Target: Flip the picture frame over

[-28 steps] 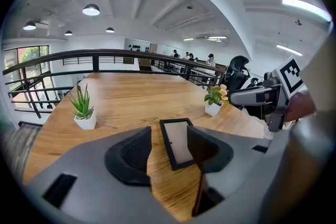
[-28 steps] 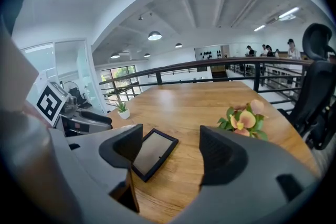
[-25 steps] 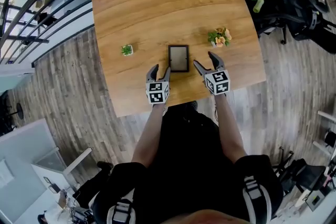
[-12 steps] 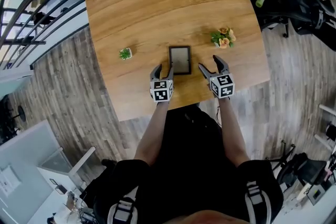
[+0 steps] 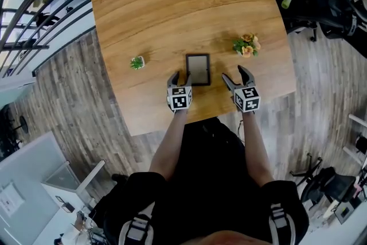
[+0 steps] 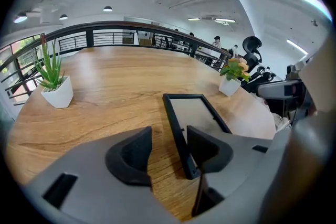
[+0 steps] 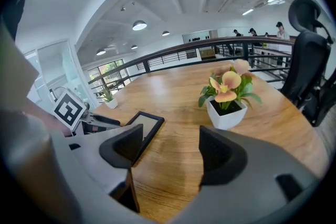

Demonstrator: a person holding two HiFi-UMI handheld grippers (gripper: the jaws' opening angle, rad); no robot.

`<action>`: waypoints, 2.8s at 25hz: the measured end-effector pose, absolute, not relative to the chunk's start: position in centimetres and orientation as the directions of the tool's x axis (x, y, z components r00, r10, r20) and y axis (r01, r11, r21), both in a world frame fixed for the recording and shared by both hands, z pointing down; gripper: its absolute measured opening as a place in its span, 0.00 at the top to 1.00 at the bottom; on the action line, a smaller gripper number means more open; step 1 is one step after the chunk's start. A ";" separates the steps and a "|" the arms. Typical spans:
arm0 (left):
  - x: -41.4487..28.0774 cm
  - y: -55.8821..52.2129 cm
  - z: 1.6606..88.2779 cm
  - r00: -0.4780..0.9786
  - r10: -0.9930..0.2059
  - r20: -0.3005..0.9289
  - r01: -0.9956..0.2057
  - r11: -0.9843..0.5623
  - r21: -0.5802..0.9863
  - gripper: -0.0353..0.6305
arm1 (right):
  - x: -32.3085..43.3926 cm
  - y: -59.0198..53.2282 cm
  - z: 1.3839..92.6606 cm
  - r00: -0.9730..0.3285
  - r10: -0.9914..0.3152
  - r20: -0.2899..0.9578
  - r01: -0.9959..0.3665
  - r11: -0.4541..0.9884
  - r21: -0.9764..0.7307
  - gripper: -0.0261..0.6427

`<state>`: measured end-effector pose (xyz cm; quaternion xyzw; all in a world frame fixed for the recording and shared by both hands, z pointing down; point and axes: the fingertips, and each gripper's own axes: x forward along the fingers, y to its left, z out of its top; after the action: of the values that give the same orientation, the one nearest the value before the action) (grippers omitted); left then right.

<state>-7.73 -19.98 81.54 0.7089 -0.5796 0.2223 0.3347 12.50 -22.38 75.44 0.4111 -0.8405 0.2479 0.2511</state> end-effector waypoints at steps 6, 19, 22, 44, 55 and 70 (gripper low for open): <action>-7.7 -20.4 82.0 0.224 -0.663 0.714 -0.972 -0.100 0.212 0.61 | 12.6 -22.8 75.7 -0.530 -0.568 0.629 -0.820 0.532 -0.210 0.47; -8.1 -20.4 82.1 0.219 -0.659 0.720 -0.971 -0.074 0.228 0.66 | 12.8 -22.4 75.0 -0.524 -0.579 0.625 -0.823 0.533 -0.197 0.47; -7.8 -20.3 82.0 0.225 -0.656 0.721 -0.970 -0.084 0.227 0.72 | 12.9 -22.2 74.7 -0.522 -0.580 0.626 -0.824 0.534 -0.192 0.47; -8.4 -18.9 80.5 0.188 -0.663 0.725 -0.961 0.029 0.275 0.86 | 12.2 -19.6 72.4 -0.592 -0.541 0.598 -0.765 0.610 -0.206 0.50; -8.1 -16.6 76.1 0.170 -0.710 0.683 -0.958 0.043 0.283 0.86 | 11.2 -17.3 70.8 -0.646 -0.536 0.544 -0.728 0.647 -0.227 0.50; -3.3 -14.0 68.5 0.178 -0.800 0.573 -0.960 -0.012 0.281 0.86 | 10.3 -12.8 69.2 -0.746 -0.493 0.448 -0.652 0.676 -0.342 0.55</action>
<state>-3.28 -13.98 68.47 0.7001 -0.6284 0.1267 0.3145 10.28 -12.77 69.17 0.3176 -0.9011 0.2468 0.1619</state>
